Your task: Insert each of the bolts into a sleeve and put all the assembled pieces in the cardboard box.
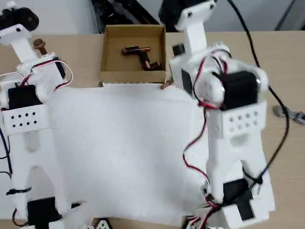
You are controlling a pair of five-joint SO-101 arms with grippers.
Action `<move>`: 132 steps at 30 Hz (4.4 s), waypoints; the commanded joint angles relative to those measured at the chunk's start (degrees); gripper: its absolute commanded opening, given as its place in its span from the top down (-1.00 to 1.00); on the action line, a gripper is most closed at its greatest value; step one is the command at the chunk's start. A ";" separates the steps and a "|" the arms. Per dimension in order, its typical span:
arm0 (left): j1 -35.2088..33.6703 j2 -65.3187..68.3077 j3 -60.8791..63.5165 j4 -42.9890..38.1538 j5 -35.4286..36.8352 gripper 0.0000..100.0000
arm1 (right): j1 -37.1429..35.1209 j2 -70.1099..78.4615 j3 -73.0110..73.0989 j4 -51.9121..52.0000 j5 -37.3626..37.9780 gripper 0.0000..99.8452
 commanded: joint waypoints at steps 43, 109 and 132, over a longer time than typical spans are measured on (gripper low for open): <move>0.35 -0.97 4.26 -1.41 0.26 0.99 | -4.97 -6.11 87.47 -52.09 5.27 0.94; -3.08 -0.97 4.35 -1.32 0.09 0.99 | -7.25 20.26 50.37 -24.40 -3.43 0.53; -3.16 -0.97 4.18 -0.09 0.00 0.99 | -7.78 10.42 49.23 -20.53 -6.86 0.99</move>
